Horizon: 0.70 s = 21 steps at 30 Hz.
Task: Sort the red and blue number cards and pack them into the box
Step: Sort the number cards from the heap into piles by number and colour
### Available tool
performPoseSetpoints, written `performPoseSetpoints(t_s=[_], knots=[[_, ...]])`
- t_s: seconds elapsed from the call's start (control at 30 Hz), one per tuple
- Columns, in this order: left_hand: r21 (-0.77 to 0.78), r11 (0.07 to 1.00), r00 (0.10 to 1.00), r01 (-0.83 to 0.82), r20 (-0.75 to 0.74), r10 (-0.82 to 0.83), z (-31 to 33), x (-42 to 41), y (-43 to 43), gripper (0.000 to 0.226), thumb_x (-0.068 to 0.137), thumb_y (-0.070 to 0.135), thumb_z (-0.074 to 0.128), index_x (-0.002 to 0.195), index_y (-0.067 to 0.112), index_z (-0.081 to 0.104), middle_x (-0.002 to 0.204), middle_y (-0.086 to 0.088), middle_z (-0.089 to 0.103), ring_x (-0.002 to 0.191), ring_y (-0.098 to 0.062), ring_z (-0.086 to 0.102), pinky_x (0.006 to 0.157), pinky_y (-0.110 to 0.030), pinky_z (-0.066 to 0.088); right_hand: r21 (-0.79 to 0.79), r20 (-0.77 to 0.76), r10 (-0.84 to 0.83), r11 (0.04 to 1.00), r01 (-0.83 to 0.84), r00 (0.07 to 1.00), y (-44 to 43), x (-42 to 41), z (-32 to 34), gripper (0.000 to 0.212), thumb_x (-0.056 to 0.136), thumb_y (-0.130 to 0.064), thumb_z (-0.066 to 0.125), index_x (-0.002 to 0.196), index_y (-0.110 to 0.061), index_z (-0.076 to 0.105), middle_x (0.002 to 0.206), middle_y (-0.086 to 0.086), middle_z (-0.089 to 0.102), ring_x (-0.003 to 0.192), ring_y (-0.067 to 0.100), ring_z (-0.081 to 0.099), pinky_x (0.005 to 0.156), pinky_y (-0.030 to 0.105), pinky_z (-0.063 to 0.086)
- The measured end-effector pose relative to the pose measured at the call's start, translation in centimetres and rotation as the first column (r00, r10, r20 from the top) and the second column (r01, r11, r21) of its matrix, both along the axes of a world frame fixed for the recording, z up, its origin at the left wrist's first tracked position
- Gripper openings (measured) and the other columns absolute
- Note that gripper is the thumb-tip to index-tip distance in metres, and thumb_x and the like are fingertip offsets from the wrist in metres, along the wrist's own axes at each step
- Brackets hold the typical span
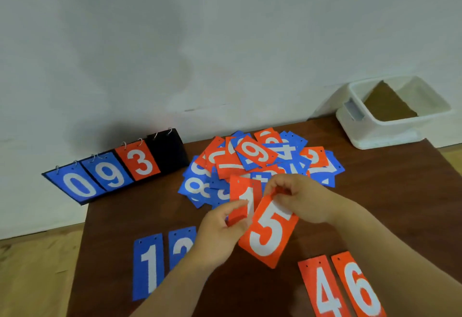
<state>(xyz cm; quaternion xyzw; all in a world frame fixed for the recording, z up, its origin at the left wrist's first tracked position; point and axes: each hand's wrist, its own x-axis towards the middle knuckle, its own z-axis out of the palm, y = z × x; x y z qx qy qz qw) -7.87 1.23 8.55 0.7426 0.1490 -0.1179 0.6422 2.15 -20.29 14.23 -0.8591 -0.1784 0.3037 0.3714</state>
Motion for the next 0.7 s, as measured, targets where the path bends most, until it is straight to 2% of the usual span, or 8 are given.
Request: performPoseSetpoints(t_s=[0.1,0.23,0.33,0.4,0.47,0.53,0.63,0.7], knots=[[-0.101,0.994,0.999,-0.046,-0.011,0.046,0.5,-2.2,-2.3,0.038,0.090,0.002,0.074,0.112,0.033,0.072,0.111,0.013,0.076,0.105,-0.009,0.072,0.095,-0.040,0.059,0.046,0.058,-0.057,0.997,0.054,0.997,-1.2,-1.5,-0.1,0.023,0.098,-0.017,0.060,0.097,-0.038,0.068,0.101,-0.020,0.067,0.092,-0.002,0.064,0.071,0.015,0.049],[-0.023,0.989,0.989,-0.145,-0.010,0.145,0.3,-4.5,-5.3,0.042,0.089,0.006,0.075,0.109,0.043,0.073,0.114,0.017,0.074,0.107,-0.007,0.071,0.095,-0.042,0.059,0.173,0.083,-0.269,0.952,0.252,0.960,-4.0,-3.8,-0.5,0.016,0.092,-0.019,0.072,0.093,-0.034,0.067,0.101,-0.014,0.069,0.086,0.001,0.067,0.070,0.019,0.052],[0.028,0.960,0.960,-0.279,0.010,0.279,0.5,-6.2,-8.2,0.042,0.091,0.010,0.074,0.105,0.049,0.070,0.117,0.019,0.070,0.108,-0.006,0.069,0.093,-0.038,0.060,0.286,-0.066,-0.441,0.851,0.440,0.895,-6.9,-7.1,-1.3,0.021,0.089,-0.013,0.075,0.099,-0.031,0.069,0.100,-0.006,0.072,0.090,0.010,0.071,0.084,0.038,0.060],[0.037,0.947,0.948,-0.318,0.023,0.317,0.6,-7.3,-10.6,0.043,0.089,0.009,0.075,0.107,0.047,0.068,0.115,0.018,0.071,0.105,-0.005,0.070,0.092,-0.035,0.060,0.329,-0.183,-0.436,0.817,0.473,0.881,-8.7,-9.8,-2.1,0.023,0.089,-0.010,0.074,0.102,-0.028,0.070,0.101,0.000,0.075,0.094,0.021,0.073,0.091,0.049,0.059],[0.041,0.944,0.944,-0.328,0.050,0.326,0.4,-8.3,-13.3,0.044,0.087,0.007,0.076,0.109,0.044,0.069,0.114,0.016,0.073,0.102,-0.001,0.070,0.092,-0.028,0.059,0.366,-0.296,-0.404,0.789,0.493,0.866,-10.3,-12.3,-3.0,0.022,0.089,-0.008,0.074,0.102,-0.026,0.071,0.101,0.012,0.074,0.089,0.031,0.072,0.089,0.056,0.056],[0.045,0.947,0.947,-0.318,0.074,0.314,0.3,-9.4,-15.8,0.044,0.087,0.004,0.076,0.116,0.037,0.070,0.113,0.016,0.072,0.100,0.006,0.068,0.088,-0.017,0.055,0.353,-0.329,-0.408,0.783,0.512,0.852,-11.9,-14.2,-3.6,0.020,0.090,-0.008,0.073,0.098,-0.027,0.072,0.100,0.016,0.073,0.082,0.027,0.068,0.082,0.053,0.057],[0.089,0.958,0.959,-0.274,0.091,0.267,0.2,-10.7,-18.6,0.041,0.091,0.010,0.074,0.127,0.028,0.069,0.114,0.023,0.067,0.100,0.016,0.062,0.080,-0.005,0.049,0.304,-0.232,-0.466,0.799,0.519,0.854,-14.5,-15.5,-4.2,0.026,0.089,-0.004,0.071,0.094,-0.030,0.072,0.098,-0.005,0.075,0.080,0.018,0.070,0.072,0.037,0.060],[0.134,0.959,0.967,-0.251,0.072,0.243,-0.1,-11.5,-19.6,0.039,0.096,0.019,0.070,0.132,0.031,0.066,0.122,0.021,0.064,0.104,0.014,0.061,0.078,-0.004,0.047,0.251,-0.142,-0.531,0.797,0.549,0.835,-16.6,-15.4,-4.2,0.028,0.089,-0.002,0.069,0.096,-0.028,0.071,0.105,-0.012,0.072,0.085,0.014,0.071,0.072,0.030,0.060]])
